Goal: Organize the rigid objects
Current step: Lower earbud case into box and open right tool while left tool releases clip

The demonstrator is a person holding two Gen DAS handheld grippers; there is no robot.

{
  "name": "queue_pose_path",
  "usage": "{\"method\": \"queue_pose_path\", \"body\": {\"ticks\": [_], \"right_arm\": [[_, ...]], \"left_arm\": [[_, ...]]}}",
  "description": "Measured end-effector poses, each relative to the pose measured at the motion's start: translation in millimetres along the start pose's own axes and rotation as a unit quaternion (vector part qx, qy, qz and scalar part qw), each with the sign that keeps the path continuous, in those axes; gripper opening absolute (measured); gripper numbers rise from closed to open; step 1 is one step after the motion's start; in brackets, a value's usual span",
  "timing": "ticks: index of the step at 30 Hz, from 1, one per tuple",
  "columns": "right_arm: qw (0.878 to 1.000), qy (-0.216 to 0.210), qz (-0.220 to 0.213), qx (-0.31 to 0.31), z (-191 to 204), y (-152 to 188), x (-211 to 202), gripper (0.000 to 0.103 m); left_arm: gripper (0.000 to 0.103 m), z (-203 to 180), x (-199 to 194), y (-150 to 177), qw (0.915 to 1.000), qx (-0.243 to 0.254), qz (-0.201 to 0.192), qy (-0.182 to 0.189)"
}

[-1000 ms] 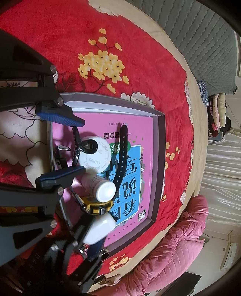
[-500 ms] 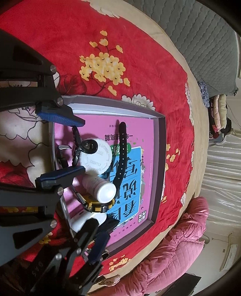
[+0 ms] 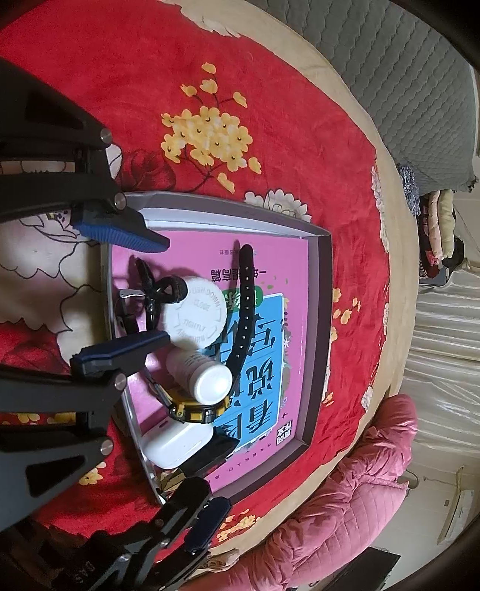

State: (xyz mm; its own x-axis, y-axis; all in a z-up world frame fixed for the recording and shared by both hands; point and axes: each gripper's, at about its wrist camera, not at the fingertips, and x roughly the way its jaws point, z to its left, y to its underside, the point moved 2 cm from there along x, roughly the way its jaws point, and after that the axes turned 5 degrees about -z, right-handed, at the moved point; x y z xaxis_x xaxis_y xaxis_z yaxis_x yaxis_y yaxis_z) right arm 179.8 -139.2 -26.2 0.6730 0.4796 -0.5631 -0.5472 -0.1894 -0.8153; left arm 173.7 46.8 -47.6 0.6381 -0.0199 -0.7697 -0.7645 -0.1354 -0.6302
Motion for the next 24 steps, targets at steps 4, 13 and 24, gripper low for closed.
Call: {"method": "queue_pose_path", "body": {"ticks": [4, 13, 24], "right_arm": [[1.0, 0.002, -0.002, -0.002, 0, 0, -1, 0.064], [1.0, 0.019, -0.006, 0.01, -12, 1, -5, 0.073], [0.999, 0.041, -0.018, 0.015, -15, 7, -23, 0.075]], "left_arm": [[0.044, -1, 0, 0, 1.0, 0.001, 0.0, -0.001], [0.044, -1, -4, 0, 1.0, 0.0, -0.001, -0.003], [0.049, -8, -24, 0, 0.9999, -0.002, -0.01, 0.007]]}}
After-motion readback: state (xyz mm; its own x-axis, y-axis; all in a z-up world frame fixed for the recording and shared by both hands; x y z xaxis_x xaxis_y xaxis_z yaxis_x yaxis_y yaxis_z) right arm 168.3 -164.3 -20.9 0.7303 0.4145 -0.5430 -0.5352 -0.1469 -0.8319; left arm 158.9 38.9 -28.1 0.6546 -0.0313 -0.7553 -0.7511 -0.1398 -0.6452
